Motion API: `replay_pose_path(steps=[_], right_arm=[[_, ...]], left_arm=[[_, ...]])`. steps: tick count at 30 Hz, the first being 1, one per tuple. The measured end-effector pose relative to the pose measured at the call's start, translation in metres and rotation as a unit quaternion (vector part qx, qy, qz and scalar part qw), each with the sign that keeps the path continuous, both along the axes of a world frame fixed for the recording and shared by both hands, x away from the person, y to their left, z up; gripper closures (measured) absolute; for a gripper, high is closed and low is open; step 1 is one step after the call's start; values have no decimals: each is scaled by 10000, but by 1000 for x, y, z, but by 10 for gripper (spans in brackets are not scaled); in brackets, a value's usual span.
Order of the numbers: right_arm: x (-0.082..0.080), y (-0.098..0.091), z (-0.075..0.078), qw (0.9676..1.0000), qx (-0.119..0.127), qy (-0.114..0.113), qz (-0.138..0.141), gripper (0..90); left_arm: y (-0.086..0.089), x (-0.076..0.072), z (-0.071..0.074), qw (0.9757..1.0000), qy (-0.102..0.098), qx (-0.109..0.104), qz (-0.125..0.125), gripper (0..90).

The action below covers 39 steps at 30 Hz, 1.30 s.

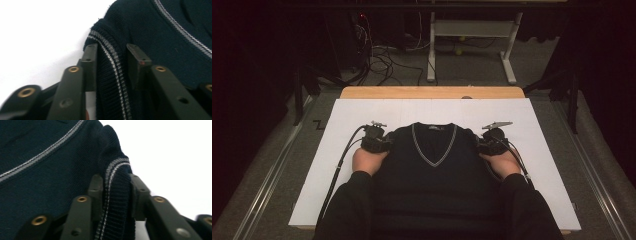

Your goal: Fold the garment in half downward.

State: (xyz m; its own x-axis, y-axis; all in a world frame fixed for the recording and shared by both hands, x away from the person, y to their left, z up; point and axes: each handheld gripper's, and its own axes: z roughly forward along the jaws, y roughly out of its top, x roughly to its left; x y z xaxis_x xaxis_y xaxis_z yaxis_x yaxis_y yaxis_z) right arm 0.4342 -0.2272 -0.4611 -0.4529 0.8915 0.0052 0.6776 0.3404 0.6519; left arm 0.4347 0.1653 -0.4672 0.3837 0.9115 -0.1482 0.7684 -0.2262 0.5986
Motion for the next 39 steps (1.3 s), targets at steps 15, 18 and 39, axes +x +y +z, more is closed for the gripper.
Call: replay_pose_path(steps=[15, 18, 39], right_arm=[[-1, -10, 27, 9982, 59, -603, -44, 789], [0, -12, 40, 9967, 37, -813, -68, 790], [1, -17, 122, 9776, 92, -2069, -375, 798]], left_arm=[[6, 6, 43, 9983, -505, -295, -75, 732], [3, 7, 57, 9964, -792, -305, -63, 733], [11, 5, 135, 9813, -1861, -363, 333, 735]])
